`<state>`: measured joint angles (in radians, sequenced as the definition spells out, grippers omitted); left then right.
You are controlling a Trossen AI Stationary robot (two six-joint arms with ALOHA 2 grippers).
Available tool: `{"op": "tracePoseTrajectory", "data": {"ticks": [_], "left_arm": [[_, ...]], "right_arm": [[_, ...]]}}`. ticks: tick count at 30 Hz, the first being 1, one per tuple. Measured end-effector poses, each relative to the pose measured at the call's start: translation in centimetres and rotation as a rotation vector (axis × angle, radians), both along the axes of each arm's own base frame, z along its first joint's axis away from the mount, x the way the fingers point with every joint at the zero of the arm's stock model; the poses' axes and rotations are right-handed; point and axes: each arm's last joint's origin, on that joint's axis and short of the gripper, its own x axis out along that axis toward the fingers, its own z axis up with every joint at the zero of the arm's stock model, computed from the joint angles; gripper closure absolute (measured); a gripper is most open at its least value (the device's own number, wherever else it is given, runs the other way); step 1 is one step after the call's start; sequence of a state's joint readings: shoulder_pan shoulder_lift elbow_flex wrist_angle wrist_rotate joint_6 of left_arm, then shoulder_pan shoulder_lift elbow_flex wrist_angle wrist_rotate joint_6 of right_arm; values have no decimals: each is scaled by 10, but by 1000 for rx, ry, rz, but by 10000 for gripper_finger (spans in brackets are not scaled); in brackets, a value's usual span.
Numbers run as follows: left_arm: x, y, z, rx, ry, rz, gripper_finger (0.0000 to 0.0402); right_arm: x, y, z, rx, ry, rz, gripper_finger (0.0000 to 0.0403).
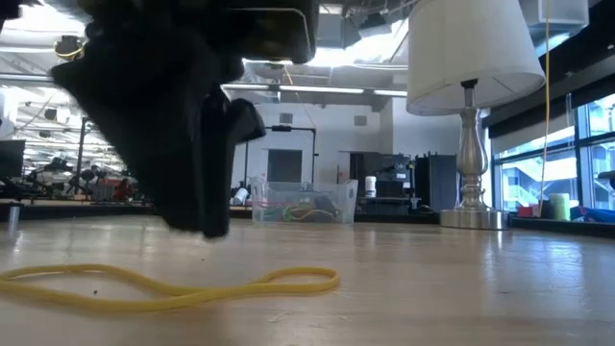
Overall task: Pick and place rubber bands into bin
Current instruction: Put the yellow rubber band into the transparent bin
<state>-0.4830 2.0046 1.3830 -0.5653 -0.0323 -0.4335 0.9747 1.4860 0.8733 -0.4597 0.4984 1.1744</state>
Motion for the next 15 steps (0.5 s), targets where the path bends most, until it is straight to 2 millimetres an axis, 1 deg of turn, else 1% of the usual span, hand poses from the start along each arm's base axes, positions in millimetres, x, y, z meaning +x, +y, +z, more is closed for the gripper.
{"op": "tracePoseTrajectory", "data": {"ticks": [4,8,12,15], "left_arm": [[-1,-11,-12,9,7,-33,282],[-5,-20,-22,35,31,-61,297],[-11,-28,-30,95,30,-115,315],[-15,-33,-34,143,35,-116,341]], "right_arm": [[-3,-1,-5,2,-1,8,394],[-4,1,-5,8,-5,14,394],[-4,0,-5,2,-4,17,394],[-4,0,-5,-9,-6,29,394]]}}
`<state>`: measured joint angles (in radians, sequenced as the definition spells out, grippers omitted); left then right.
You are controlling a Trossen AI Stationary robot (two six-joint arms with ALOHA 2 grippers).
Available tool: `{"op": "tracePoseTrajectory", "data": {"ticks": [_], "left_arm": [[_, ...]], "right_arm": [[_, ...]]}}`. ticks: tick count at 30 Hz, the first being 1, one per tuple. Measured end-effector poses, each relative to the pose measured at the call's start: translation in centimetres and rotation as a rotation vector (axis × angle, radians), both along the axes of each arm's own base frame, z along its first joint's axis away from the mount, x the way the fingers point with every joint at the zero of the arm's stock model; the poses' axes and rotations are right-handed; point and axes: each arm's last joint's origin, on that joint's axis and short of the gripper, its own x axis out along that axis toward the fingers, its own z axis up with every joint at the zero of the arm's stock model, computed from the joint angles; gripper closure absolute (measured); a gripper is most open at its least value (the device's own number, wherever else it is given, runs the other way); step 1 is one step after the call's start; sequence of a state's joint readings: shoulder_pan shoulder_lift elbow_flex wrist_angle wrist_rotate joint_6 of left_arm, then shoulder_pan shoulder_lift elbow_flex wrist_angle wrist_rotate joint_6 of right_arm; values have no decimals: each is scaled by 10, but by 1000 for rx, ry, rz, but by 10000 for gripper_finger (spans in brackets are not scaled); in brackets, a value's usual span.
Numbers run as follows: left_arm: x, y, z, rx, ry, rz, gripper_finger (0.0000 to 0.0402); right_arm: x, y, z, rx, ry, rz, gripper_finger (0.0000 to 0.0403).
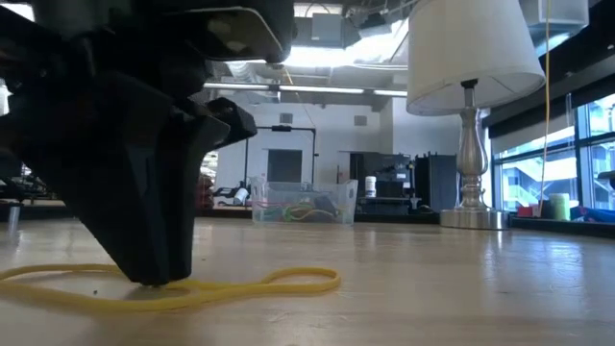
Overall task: Pick and place rubber bands into bin
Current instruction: Put the yellow rubber band into the transparent bin
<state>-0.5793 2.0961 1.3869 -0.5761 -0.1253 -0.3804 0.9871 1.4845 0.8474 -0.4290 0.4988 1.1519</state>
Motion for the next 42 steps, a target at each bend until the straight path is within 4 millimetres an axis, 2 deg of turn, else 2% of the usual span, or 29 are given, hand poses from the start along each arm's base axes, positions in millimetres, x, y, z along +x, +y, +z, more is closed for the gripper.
{"op": "tracePoseTrajectory", "data": {"ticks": [4,9,12,14,18,20,25,27,32,39,42], "left_arm": [[-2,-5,-6,29,-6,36,392],[-1,-2,-5,86,-76,141,400],[6,13,11,64,-107,184,400],[11,36,21,89,-111,254,401],[24,77,75,4,-256,399,400],[26,99,92,-11,-288,430,400],[25,173,140,61,-410,459,400],[23,201,151,86,-432,458,400],[17,276,164,159,-469,445,400],[7,366,143,217,-420,520,400],[-1,393,141,253,-429,569,400]], "right_arm": [[0,0,0,-5,-1,6,393],[0,-1,0,-20,2,4,393],[-1,-2,-1,-26,6,-1,393],[-1,-3,-2,-30,6,-18,393],[-1,-13,-12,-67,-12,-88,393],[-3,-20,-19,-62,-4,-123,394],[-1,-35,-34,19,-44,-181,399],[1,-44,-38,52,-67,-211,397],[8,-68,-43,106,-110,-300,400],[20,-92,-35,140,-151,-409,399],[26,-98,-32,149,-172,-442,399]]}}
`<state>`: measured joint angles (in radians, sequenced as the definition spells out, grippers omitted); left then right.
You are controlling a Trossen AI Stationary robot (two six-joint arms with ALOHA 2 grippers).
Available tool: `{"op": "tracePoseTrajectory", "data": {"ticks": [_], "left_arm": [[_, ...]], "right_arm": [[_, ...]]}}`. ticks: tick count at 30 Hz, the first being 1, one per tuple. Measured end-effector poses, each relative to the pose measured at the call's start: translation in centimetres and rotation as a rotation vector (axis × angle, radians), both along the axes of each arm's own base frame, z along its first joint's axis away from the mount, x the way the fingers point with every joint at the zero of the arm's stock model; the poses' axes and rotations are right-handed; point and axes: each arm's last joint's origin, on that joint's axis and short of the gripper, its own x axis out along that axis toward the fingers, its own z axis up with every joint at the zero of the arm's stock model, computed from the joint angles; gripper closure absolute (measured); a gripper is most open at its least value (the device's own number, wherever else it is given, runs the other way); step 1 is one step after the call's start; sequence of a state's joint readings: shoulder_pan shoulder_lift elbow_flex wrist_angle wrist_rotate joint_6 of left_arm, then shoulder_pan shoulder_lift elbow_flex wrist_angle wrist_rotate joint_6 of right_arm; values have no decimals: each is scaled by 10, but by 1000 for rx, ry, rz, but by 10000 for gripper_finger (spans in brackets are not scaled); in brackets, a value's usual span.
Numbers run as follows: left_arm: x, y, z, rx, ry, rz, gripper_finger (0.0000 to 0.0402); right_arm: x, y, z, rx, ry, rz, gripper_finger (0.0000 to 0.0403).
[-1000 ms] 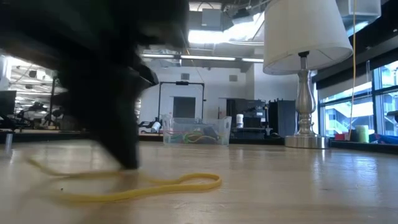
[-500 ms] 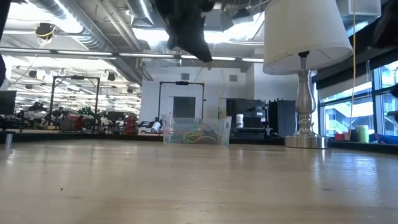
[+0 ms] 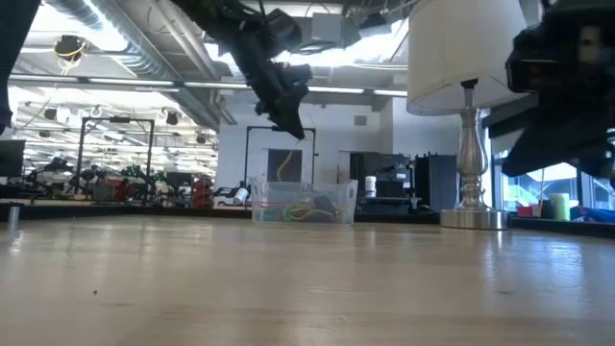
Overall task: Pick and place rubber bands into bin
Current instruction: Put the yellow rubber band into the transparent bin, then return to Home Position
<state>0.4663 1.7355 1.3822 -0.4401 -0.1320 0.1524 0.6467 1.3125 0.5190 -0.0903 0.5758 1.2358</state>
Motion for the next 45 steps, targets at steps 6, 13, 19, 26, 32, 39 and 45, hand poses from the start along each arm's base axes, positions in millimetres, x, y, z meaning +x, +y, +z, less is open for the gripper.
{"op": "tracePoseTrajectory", "data": {"ticks": [6,13,19,26,32,39,45], "left_arm": [[-14,36,7,24,-91,69,400],[-9,49,-17,-20,-48,-15,399],[3,52,-62,-67,93,-42,399],[-3,48,-74,-148,188,2,348],[-12,37,-41,-143,140,6,299],[-33,-2,-3,-129,-28,-88,309],[-79,-62,-19,-116,-182,-244,376]], "right_arm": [[7,-13,1,-7,2,-60,398],[15,-30,1,-39,11,-116,398],[20,-41,1,-49,10,-159,398],[23,-49,1,-169,48,-90,398],[24,-51,1,-202,54,-70,398],[25,-51,2,-241,61,-33,398],[26,-54,2,-274,72,-17,398]]}}
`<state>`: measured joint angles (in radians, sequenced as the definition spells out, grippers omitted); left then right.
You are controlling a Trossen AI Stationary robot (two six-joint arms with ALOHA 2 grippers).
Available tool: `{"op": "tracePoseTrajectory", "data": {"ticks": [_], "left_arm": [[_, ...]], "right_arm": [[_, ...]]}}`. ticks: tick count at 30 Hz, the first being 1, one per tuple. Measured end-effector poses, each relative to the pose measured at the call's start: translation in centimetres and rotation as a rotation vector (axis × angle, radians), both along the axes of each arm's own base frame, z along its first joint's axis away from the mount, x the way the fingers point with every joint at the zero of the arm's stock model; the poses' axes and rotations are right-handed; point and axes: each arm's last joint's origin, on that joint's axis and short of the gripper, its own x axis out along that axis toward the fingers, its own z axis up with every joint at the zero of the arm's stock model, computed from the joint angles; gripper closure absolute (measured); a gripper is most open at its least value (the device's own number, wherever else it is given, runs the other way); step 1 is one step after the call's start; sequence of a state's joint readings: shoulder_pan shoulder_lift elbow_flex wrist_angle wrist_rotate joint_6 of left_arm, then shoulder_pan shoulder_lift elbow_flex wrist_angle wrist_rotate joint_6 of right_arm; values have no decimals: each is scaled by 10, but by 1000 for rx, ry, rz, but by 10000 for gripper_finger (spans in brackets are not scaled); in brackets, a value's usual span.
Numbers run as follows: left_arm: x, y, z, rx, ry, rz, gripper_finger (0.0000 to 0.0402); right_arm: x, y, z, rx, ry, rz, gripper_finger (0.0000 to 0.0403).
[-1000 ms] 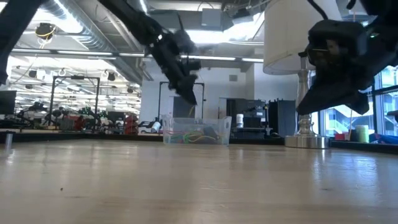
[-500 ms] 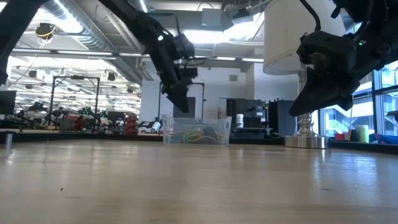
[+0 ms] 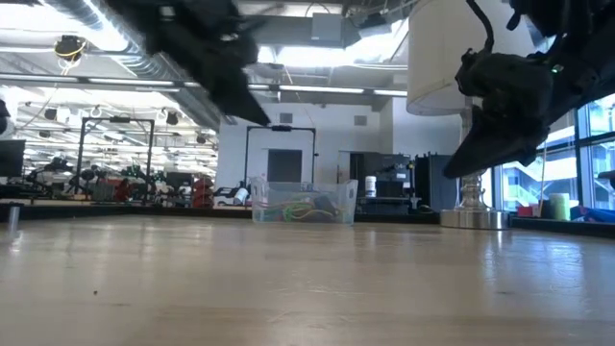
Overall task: Pick and place rubber bands into bin
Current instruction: Return to Home Position
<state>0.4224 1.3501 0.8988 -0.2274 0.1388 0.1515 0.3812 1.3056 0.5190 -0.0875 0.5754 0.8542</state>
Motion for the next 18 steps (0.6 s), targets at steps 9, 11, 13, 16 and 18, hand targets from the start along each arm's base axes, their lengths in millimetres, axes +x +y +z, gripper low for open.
{"op": "tracePoseTrajectory", "data": {"ticks": [9,11,13,16,18], "left_arm": [[-75,-68,-43,60,-406,-129,399],[-90,-75,-51,83,-440,-150,399],[-102,-80,-58,71,-465,-158,400],[-115,-85,-65,45,-515,-159,400],[-122,-88,-70,25,-543,-160,399]], "right_arm": [[9,-16,5,-50,-31,-13,398],[11,-19,8,-70,-48,0,398],[12,-22,10,-75,-50,16,398],[14,-29,14,-64,-63,25,398],[14,-32,16,-65,-66,31,398]]}}
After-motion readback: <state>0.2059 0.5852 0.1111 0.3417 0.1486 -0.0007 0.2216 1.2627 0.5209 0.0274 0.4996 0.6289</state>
